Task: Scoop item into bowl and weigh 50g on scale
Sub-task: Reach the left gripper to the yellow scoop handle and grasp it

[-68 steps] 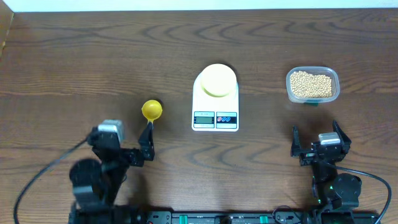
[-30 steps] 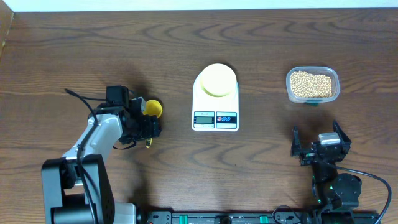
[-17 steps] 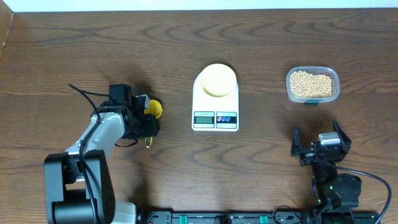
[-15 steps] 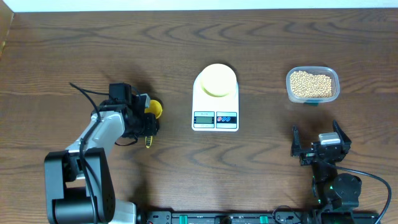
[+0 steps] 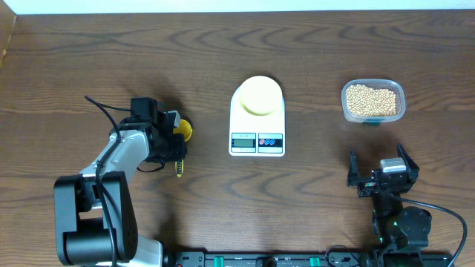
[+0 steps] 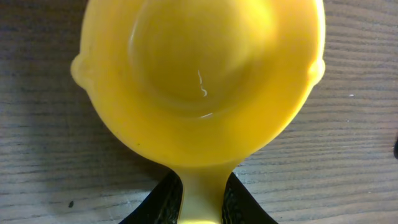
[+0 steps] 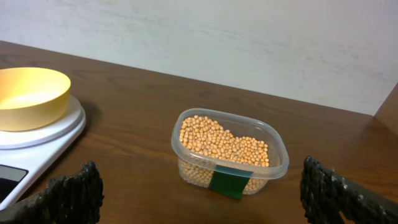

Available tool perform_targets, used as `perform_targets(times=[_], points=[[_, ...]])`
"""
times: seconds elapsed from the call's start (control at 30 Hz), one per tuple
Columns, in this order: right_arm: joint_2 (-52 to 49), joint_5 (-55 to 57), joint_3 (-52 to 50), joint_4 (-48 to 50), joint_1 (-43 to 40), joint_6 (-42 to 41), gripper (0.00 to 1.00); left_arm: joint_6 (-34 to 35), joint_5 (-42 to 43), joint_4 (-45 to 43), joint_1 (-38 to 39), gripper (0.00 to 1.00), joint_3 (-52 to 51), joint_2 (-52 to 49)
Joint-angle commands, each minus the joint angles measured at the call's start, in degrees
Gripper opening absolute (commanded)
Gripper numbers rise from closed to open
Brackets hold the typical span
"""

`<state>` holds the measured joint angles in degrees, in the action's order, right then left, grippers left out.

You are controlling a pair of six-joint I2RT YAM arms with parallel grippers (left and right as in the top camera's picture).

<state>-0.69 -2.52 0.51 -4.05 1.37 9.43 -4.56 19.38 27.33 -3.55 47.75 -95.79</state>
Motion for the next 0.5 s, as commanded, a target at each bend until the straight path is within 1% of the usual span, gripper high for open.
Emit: perform_targets(times=[0.0, 0.07, 0.13, 0.17, 0.33, 0.37, 0.47], points=[[0.3, 0.5, -0.2, -0.2, 0.5, -0.8, 0.99, -0.4, 2.6, 0.8, 0.1, 0.22, -1.1, -2.3], [0.3, 0.5, -0.2, -0.2, 0.5, -0.8, 0.99, -0.4, 4.5, 0.8, 0.2, 0.22, -1.1, -2.3], [0.3, 0.5, -0.2, -0.2, 0.5, -0.8, 0.99, -0.4, 4.7, 0.8, 0.2, 0.22, -1.1, -2.3], [0.3, 0.5, -0.2, -0.2, 0.5, -0.8, 0.99, -0.4, 4.7, 0.9, 0.1, 0.19, -1.1, -2.3], [0.3, 0.5, -0.2, -0.2, 0.5, -0.8, 0.99, -0.3, 5.7, 0.8, 0.1, 0.19, -1.1, -2.3], [0.3, 0.5, -0.2, -0.2, 0.5, -0.8, 0.99, -0.3, 5.7, 0.8, 0.1, 0.14, -1.1, -2.3], [0.3, 0.5, -0.2, -0.2, 0.5, -0.8, 0.99, -0.3, 5.7, 0.8, 0.1, 0.09, -1.1, -2.3]])
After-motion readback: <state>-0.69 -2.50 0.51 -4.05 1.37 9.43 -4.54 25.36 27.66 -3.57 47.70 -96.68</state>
